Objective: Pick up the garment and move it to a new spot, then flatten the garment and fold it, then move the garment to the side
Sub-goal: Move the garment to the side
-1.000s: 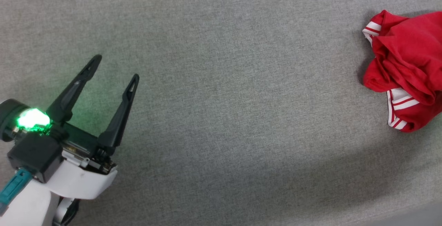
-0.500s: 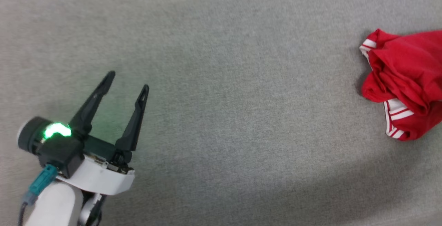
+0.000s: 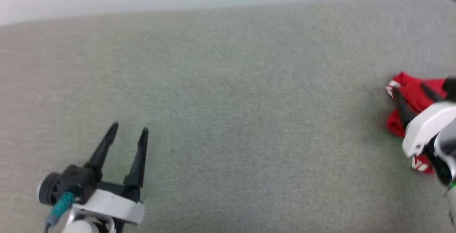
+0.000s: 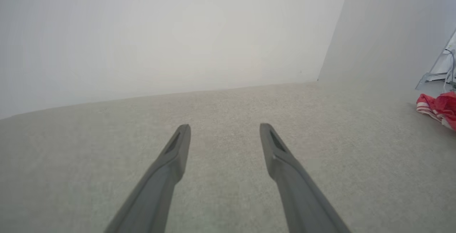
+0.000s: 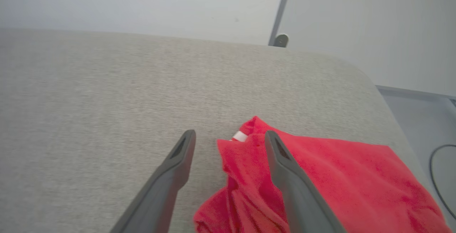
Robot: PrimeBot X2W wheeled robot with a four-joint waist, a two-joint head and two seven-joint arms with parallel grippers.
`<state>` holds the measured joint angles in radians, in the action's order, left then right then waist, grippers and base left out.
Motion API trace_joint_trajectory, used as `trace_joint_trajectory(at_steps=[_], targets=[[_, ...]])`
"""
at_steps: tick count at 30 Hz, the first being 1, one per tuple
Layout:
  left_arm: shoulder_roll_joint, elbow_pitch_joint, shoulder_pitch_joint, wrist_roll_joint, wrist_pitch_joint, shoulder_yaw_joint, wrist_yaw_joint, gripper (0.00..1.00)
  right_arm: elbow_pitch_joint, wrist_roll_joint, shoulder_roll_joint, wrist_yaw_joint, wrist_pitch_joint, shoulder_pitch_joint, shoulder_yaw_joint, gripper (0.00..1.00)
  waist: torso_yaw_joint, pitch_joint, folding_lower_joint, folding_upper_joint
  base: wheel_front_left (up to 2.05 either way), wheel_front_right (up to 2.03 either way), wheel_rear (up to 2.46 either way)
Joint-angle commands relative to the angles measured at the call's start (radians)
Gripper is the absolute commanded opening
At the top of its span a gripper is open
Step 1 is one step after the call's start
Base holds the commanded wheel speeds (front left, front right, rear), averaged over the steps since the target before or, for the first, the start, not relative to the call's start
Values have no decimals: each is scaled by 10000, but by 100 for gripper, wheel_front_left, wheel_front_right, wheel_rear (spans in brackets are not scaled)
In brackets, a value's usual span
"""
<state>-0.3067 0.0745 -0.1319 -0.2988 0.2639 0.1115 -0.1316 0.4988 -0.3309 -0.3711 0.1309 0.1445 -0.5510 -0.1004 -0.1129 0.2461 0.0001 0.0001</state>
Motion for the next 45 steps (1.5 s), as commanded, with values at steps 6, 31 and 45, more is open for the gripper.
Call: trace_joint_trajectory(at_steps=[6,31,45], targets=[[290,591,613,81,-10,-417,23,100,-905,-583,96,-4,-379,1299,-430,100,1271,-1707,-1,-1,0,0,0],[918,663,2215,223,-10,-895,23,100,-3556,-738,1404,-4,-2994,5992,1190,100,1370,-2669,-1,-1,0,0,0],[944,-326,3151,345,-11,-1322,23,100,-5026,-76,2111,-4,-2514,7011,1752,100,1407,-2595,-1,-1,0,0,0]])
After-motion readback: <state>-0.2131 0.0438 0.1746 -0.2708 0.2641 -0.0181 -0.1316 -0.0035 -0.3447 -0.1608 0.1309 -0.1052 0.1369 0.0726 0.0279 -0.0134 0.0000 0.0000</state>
